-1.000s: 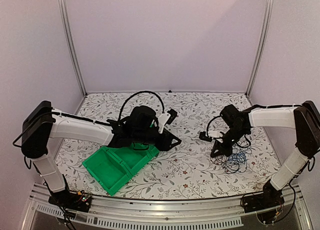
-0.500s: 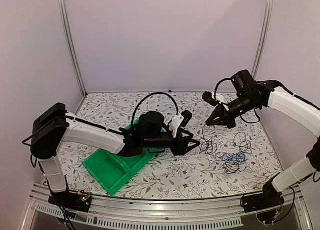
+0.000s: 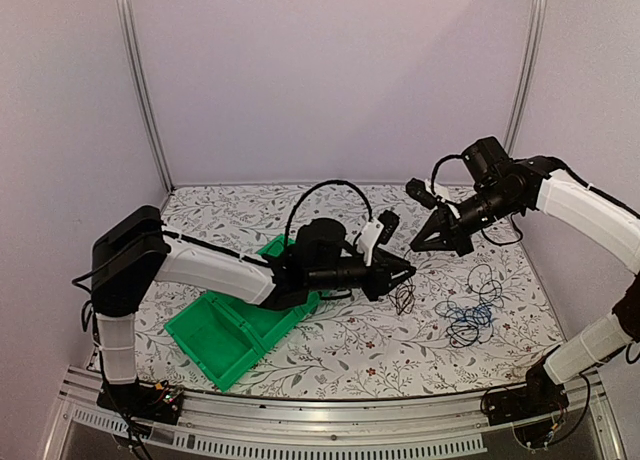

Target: Untangle the cables

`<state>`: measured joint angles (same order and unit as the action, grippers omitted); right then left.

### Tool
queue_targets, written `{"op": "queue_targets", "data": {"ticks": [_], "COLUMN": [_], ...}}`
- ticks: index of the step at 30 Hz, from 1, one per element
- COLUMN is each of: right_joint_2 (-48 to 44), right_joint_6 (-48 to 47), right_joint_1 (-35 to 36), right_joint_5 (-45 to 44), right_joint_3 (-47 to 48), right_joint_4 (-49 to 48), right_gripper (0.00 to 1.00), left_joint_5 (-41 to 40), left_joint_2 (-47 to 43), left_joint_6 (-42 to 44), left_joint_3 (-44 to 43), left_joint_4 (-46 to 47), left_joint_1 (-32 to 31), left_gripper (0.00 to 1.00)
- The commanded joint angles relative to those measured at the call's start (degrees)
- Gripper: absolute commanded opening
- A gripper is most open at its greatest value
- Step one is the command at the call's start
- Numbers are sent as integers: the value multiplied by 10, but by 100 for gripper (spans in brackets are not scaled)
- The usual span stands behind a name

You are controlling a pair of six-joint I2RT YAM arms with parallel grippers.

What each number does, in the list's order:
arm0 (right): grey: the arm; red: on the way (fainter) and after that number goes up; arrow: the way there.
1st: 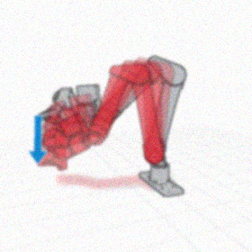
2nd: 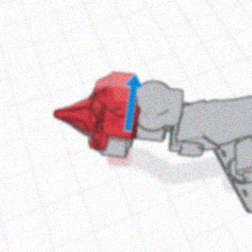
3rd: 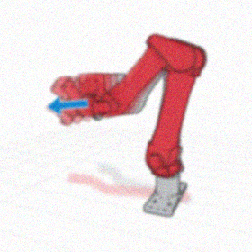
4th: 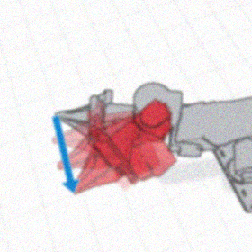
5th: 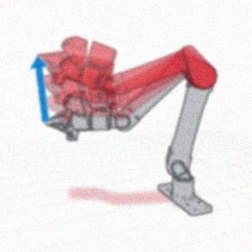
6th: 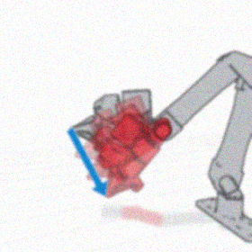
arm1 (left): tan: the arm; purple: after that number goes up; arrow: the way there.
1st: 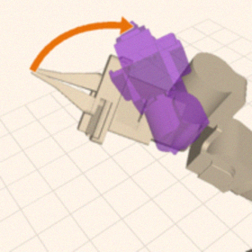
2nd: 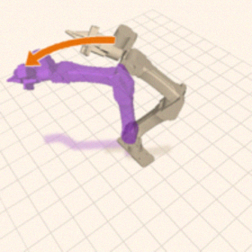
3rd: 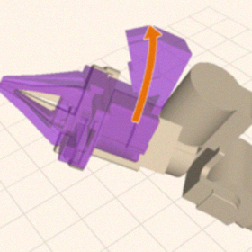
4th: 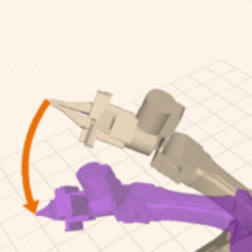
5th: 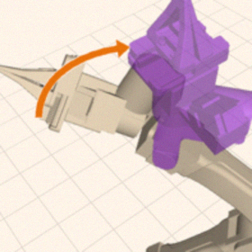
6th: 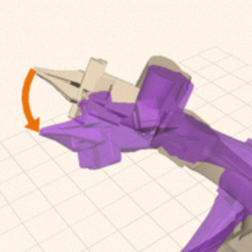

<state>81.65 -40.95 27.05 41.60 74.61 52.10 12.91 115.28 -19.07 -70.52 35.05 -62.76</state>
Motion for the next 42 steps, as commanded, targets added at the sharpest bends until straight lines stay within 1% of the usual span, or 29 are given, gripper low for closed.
{"op": "queue_targets", "data": {"ticks": [1, 2, 3, 4, 5, 6, 7, 8, 10, 13, 16, 18, 24, 26, 28, 31, 32, 34, 35, 36, 38, 39, 42], "right_joint_2": [-6, -6, -10, -15, -23, -32, -47, -58, -66, -44, -12, 15, 123, 154, 195, 241, 246, 257, 260, 264, 267, 265, 250], "right_joint_6": [8, 9, 12, 21, 30, 43, 48, 53, 53, 51, 50, 53, 66, 68, 84, 102, 107, 107, 107, 107, 113, 115, 113], "right_joint_1": [3, 3, 2, 2, 2, 2, 1, 2, 2, 2, 5, 12, 37, 46, 47, 47, 47, 47, 47, 47, 47, 47, 34], "right_joint_5": [33, 33, 26, 12, -2, -14, -25, -34, -47, -47, -36, -50, -65, -94, -131, -187, -201, -203, -199, -197, -205, -217, -238], "right_joint_3": [3, -6, -20, -49, -78, -107, -140, -167, -205, -218, -207, -199, -149, -135, -113, -107, -111, -115, -114, -112, -111, -114, -123], "right_joint_4": [-3, -13, -33, -63, -97, -130, -164, -190, -230, -248, -260, -280, -303, -316, -316, -321, -330, -327, -319, -312, -304, -303, -305], "right_gripper": [0, 1, 7, 15, 30, 42, 53, 60, 65, 66, 68, 67, 68, 67, 61, 57, 49, 24, 15, 9, 6, 0, 0], "left_joint_5": [-3, -10, -18, -26, -32, -36, -41, -45, -54, -51, -47, -44, -42, -43, -44, -53, -55, -56, -56, -54, -45, -50, -85], "left_joint_2": [11, 10, 9, 6, 2, -2, -8, -12, -19, -21, -17, -14, -15, -19, -28, -55, -66, -89, -104, -120, -166, -192, -285], "left_joint_6": [-3, -8, -15, -26, -36, -48, -60, -73, -99, -131, -160, -173, -181, -181, -182, -184, -182, -175, -172, -169, -153, -135, -87], "left_joint_3": [-8, -3, 3, 12, 23, 34, 46, 58, 87, 123, 148, 158, 172, 177, 185, 205, 211, 218, 221, 222, 220, 218, 214], "left_joint_4": [42, 48, 55, 63, 71, 79, 87, 95, 103, 127, 149, 161, 172, 173, 174, 177, 176, 168, 160, 149, 113, 87, 12], "left_joint_1": [-2, 0, 1, 4, 7, 10, 15, 20, 30, 42, 51, 55, 59, 61, 64, 69, 70, 73, 73, 75, 79, 79, 80], "left_gripper": [6, 0, 0, 0, 0, 0, 0, 0, 0, 0, 0, 0, 0, 0, 0, 0, 0, 0, 0, 0, 0, 0, 0]}}
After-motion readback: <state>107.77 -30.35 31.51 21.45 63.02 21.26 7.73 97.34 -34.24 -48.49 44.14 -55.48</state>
